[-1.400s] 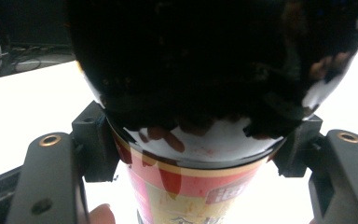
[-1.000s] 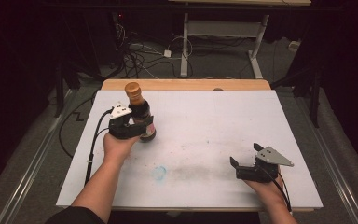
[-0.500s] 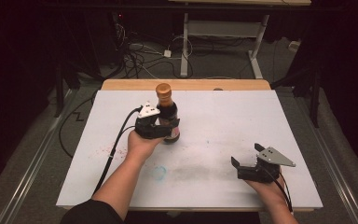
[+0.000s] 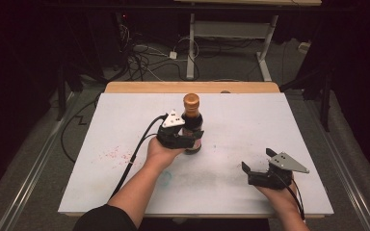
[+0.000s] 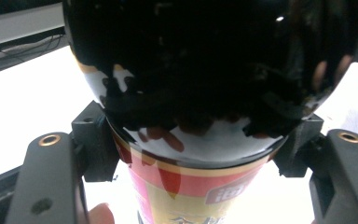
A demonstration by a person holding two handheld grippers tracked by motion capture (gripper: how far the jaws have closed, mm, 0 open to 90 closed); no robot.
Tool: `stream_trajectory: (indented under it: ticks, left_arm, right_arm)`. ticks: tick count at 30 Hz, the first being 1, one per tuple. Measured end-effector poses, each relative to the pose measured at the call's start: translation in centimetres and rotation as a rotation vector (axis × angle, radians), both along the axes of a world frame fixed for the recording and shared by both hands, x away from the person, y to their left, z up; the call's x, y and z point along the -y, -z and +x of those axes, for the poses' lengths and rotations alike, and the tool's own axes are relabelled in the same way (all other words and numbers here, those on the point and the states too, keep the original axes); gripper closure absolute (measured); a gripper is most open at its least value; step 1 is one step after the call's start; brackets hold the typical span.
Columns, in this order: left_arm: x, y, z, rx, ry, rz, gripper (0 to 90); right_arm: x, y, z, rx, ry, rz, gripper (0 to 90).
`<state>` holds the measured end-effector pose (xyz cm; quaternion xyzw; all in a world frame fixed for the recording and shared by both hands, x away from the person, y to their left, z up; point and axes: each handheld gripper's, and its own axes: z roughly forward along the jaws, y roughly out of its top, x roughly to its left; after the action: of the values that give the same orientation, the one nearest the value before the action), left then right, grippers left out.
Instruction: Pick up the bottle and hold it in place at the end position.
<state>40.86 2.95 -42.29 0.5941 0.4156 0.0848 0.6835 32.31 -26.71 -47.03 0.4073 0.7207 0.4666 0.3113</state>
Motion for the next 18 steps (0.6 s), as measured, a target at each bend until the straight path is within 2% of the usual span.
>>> stream_trajectory:
  ticks: [13, 17, 18]
  left_arm:
    - [-0.3, 0.9, -0.2, -0.026, 0.043, 0.015, 28.6]
    - [-0.5, 1.0, -0.3, -0.016, 0.051, 0.015, 28.6]
    - [-0.2, 1.0, -0.3, -0.015, 0.026, -0.022, 28.5]
  right_arm:
    - [-0.2, 0.1, 0.2, -0.003, -0.006, -0.005, 0.4]
    - [-0.1, 0.2, 0.1, -0.002, -0.005, -0.006, 0.4]
    - [-0.1, 0.2, 0.1, -0.004, -0.003, -0.004, 0.4]
